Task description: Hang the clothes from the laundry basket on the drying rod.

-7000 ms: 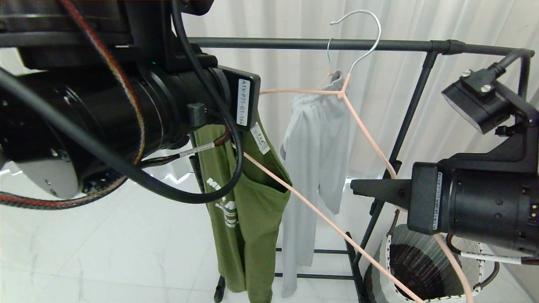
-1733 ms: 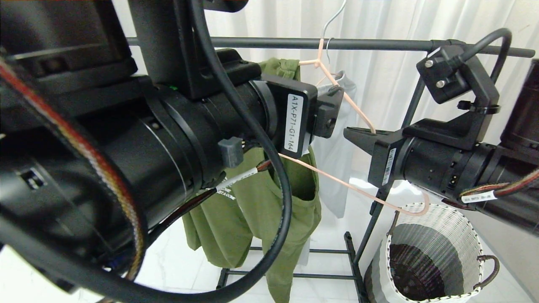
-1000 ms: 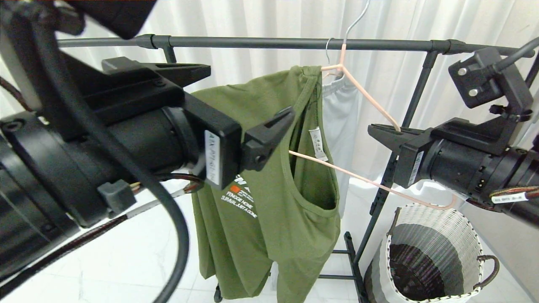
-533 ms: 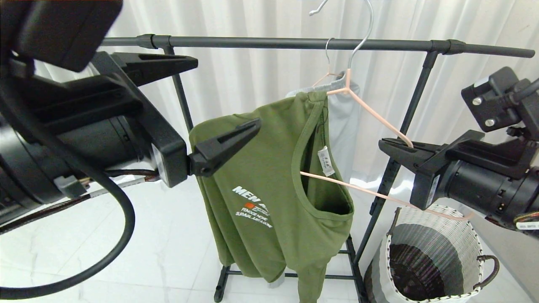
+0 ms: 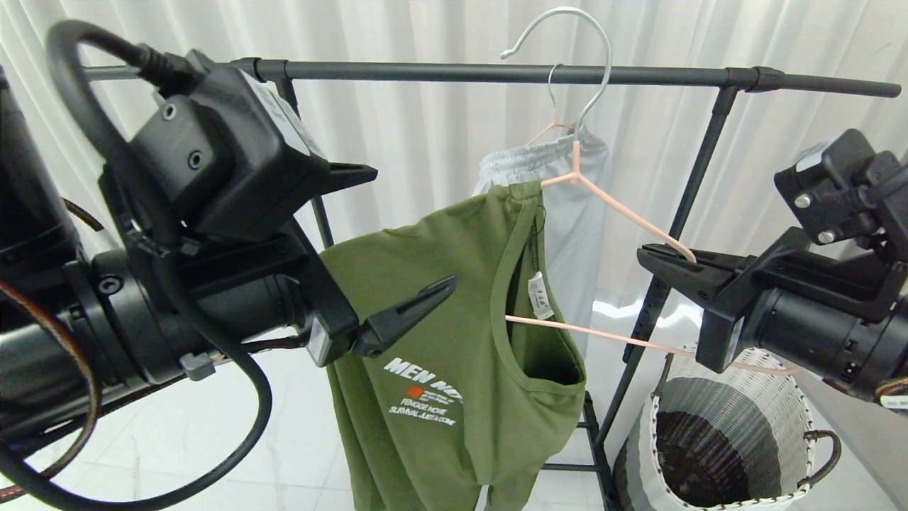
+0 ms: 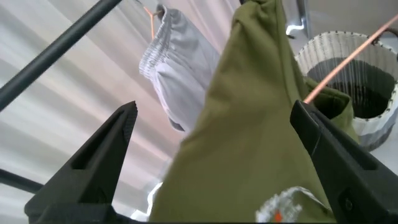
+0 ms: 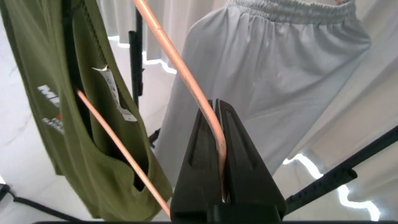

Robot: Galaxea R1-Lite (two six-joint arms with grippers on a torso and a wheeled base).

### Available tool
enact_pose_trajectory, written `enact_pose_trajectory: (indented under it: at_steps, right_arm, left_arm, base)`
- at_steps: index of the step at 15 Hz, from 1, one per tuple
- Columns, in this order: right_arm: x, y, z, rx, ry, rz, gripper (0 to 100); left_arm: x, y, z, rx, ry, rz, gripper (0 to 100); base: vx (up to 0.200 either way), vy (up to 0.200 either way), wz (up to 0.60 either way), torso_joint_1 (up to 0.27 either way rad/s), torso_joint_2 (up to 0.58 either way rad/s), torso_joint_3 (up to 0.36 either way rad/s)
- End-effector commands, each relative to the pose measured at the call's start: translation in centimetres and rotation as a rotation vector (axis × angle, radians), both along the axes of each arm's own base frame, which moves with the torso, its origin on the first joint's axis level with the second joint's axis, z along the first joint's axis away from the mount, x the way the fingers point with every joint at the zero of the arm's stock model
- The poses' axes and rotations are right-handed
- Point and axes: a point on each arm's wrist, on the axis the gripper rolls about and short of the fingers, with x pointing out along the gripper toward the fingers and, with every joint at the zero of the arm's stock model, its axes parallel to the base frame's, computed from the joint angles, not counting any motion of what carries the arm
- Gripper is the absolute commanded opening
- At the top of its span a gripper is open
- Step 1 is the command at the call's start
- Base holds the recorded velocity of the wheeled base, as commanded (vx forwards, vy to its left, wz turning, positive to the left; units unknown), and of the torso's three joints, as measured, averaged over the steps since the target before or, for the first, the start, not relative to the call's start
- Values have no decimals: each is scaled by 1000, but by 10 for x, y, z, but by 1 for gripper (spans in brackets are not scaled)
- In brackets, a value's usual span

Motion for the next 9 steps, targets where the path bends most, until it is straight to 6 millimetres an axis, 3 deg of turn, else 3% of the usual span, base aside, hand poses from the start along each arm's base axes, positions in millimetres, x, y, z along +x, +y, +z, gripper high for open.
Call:
enact_pose_trajectory:
  at_steps: [1, 9]
  right_arm:
    - [-2, 1, 0, -4, -2, 13, 0]
    - [-16, 8, 2, -10, -26, 81, 0]
  left_arm:
    - [5, -4, -4, 13, 15, 3, 100]
    - [20, -4, -9, 78, -10, 42, 100]
  base:
    - [0, 0, 0, 0, 0, 0]
    - [0, 0, 0, 0, 0, 0]
